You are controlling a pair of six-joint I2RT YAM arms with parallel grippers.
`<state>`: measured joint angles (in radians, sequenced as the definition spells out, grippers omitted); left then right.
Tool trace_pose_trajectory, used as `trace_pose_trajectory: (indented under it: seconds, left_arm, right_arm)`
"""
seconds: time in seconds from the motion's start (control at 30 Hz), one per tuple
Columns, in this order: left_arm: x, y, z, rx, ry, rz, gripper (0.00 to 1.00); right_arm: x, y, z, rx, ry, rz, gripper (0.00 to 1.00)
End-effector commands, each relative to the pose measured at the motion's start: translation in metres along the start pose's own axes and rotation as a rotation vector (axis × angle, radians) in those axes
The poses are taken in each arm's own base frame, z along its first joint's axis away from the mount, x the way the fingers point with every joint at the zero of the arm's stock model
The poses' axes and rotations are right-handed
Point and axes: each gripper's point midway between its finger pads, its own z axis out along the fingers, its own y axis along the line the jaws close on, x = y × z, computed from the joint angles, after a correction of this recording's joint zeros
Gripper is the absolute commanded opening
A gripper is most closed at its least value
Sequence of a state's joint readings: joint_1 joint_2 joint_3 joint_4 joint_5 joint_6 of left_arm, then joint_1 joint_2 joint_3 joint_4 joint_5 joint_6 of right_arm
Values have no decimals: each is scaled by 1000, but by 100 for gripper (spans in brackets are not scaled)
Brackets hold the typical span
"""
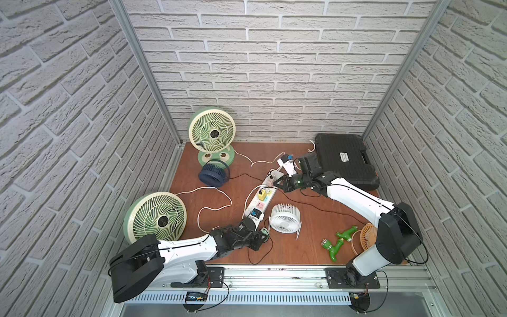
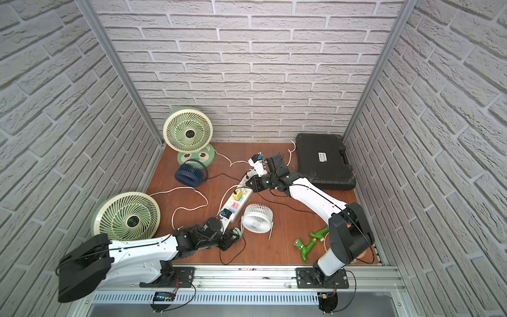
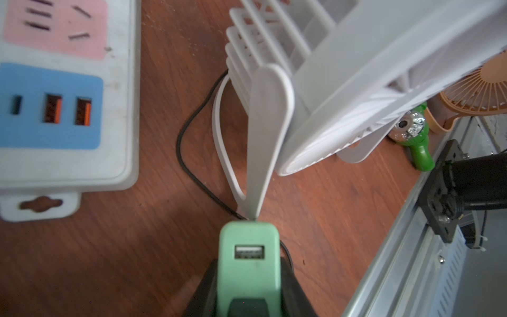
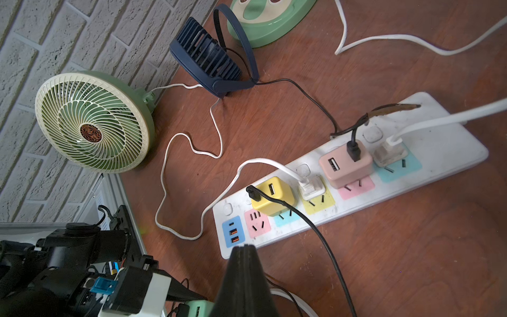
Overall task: Unplug the desk fan from the power strip
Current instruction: Place the plug at the center of the board.
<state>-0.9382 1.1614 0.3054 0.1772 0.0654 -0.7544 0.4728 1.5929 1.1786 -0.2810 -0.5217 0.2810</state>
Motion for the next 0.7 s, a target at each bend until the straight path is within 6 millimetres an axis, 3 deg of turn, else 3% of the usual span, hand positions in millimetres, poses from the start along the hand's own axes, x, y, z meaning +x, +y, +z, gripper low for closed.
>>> trace_pose_trajectory:
  seconds: [0.0,0.13,0.37,0.67]
  left_arm:
    - [-1,-5,4,16,8,-12,0]
    - [-1,-2,4,-8,17,-14,1]
    - [-7,8,-6,-79,-4,-3,19]
    - [-18,6,-21,-96,-34,36,47]
  right_arm:
    - [-7,3,2,-19,-5,-15,4]
    - [-7,0,7,-14,3,-11,4]
    - [-12,-7,15,-6,5,-10,4]
    - [-20,-17,23,-11,17,0,3]
